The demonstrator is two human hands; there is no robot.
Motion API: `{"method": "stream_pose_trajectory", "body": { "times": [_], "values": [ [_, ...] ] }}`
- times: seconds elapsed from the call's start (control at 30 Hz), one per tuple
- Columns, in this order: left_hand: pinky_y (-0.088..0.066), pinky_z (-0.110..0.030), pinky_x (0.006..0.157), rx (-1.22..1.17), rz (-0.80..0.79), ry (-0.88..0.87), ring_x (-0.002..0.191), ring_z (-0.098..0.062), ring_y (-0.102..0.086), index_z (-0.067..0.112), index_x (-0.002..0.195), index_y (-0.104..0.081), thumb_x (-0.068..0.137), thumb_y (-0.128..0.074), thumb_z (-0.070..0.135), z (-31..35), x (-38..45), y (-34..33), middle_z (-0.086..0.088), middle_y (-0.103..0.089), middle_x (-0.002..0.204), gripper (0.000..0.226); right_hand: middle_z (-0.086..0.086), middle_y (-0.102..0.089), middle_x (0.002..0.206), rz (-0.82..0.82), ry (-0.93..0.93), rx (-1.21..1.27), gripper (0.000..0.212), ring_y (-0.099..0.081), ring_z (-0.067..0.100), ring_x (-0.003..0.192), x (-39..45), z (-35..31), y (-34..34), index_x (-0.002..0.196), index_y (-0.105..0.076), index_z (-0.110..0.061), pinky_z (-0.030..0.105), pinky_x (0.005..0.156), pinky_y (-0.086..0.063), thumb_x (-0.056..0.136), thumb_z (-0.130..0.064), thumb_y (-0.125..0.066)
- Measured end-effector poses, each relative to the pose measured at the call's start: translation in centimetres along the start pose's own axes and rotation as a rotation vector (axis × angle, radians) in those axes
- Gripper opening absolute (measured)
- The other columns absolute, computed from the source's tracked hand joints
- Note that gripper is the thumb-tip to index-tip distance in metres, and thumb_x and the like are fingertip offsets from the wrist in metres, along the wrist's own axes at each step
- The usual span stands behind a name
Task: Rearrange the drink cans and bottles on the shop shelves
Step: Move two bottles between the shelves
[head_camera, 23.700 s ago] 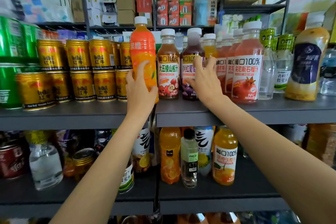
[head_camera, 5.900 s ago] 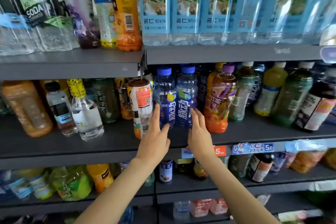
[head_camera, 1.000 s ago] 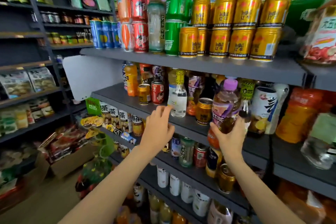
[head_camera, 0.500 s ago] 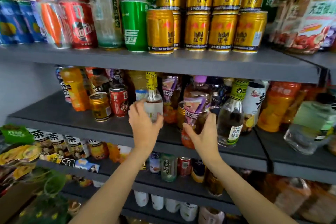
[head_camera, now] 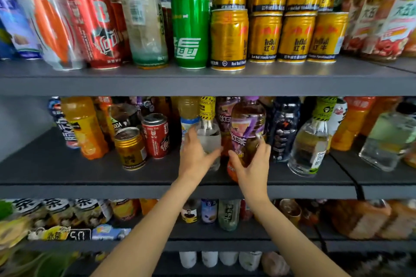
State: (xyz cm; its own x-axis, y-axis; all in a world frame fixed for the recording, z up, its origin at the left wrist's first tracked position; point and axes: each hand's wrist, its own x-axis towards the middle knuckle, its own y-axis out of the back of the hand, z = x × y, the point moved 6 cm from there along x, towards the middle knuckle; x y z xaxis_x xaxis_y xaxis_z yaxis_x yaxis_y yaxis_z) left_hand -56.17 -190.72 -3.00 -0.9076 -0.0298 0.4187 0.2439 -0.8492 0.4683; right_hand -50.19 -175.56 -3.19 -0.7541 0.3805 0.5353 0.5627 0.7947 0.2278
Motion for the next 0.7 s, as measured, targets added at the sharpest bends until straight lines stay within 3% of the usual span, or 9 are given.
{"method": "stream_pose_trajectory", "body": {
  "times": [0.17, 0.3, 0.37, 0.47, 0.6, 0.7],
  "values": [
    [-0.043, -0.045, 0.098, 0.044, 0.033, -0.011, 0.119, -0.024, -0.047, 0.013, 0.135, -0.032, 0.07, -0.078, 0.034, -1.9, -0.6, 3.7, -0.007, -0.046, 0.13, 0.083, 0.013, -0.039, 0.125, 0.058, -0.033, -0.028, 0.07, -0.041, 0.018, 0.116, -0.4, -0.3, -1.4, 0.139, -0.031, -0.001, 0.008, 0.09, -0.025, 0.083, -0.016, -0.069],
    [-0.042, -0.036, 0.099, -0.006, -0.035, 0.038, 0.121, -0.021, -0.047, 0.015, 0.136, -0.029, 0.071, -0.079, 0.032, -3.2, -0.3, 5.9, -0.004, -0.048, 0.131, 0.083, 0.017, -0.034, 0.128, 0.056, -0.012, -0.047, 0.069, -0.033, 0.009, 0.113, -0.6, -0.9, -2.5, 0.138, -0.031, 0.001, -0.008, 0.086, -0.017, 0.082, -0.013, -0.07],
    [-0.042, -0.037, 0.1, -0.027, -0.071, 0.036, 0.121, -0.021, -0.047, 0.017, 0.136, -0.028, 0.072, -0.079, 0.032, -3.2, -0.3, 6.2, -0.003, -0.048, 0.132, 0.083, 0.019, -0.032, 0.129, 0.054, -0.003, -0.063, 0.07, -0.033, 0.014, 0.115, -0.7, -1.1, -3.0, 0.138, -0.031, 0.001, -0.009, 0.086, -0.015, 0.082, -0.012, -0.07],
    [-0.041, -0.032, 0.099, -0.034, -0.082, 0.035, 0.123, -0.019, -0.045, 0.016, 0.137, -0.027, 0.073, -0.078, 0.03, -3.2, -0.3, 6.1, -0.003, -0.046, 0.133, 0.083, 0.019, -0.032, 0.13, 0.043, -0.019, -0.082, 0.072, -0.037, 0.024, 0.121, -0.7, -1.0, -3.4, 0.14, -0.029, -0.001, 0.0, 0.092, -0.018, 0.082, -0.015, -0.07],
    [-0.036, -0.025, 0.096, -0.015, -0.075, 0.013, 0.125, -0.02, -0.043, 0.015, 0.138, -0.028, 0.073, -0.078, 0.03, -3.0, -0.3, 5.9, -0.003, -0.046, 0.134, 0.083, 0.016, -0.033, 0.134, -0.007, -0.047, -0.103, 0.073, -0.036, 0.025, 0.127, -0.4, -1.1, -3.1, 0.14, -0.03, -0.005, 0.019, 0.099, -0.026, 0.081, -0.021, -0.071],
    [-0.032, -0.024, 0.095, 0.036, -0.029, 0.017, 0.127, -0.021, -0.04, 0.013, 0.139, -0.029, 0.073, -0.078, 0.031, -2.7, -0.2, 5.9, -0.005, -0.043, 0.137, 0.084, 0.017, -0.04, 0.129, -0.036, -0.053, -0.164, 0.071, -0.041, 0.029, 0.122, 0.2, -1.4, -2.6, 0.134, -0.036, -0.001, 0.027, 0.097, -0.033, 0.078, -0.02, -0.075]
  ]
}}
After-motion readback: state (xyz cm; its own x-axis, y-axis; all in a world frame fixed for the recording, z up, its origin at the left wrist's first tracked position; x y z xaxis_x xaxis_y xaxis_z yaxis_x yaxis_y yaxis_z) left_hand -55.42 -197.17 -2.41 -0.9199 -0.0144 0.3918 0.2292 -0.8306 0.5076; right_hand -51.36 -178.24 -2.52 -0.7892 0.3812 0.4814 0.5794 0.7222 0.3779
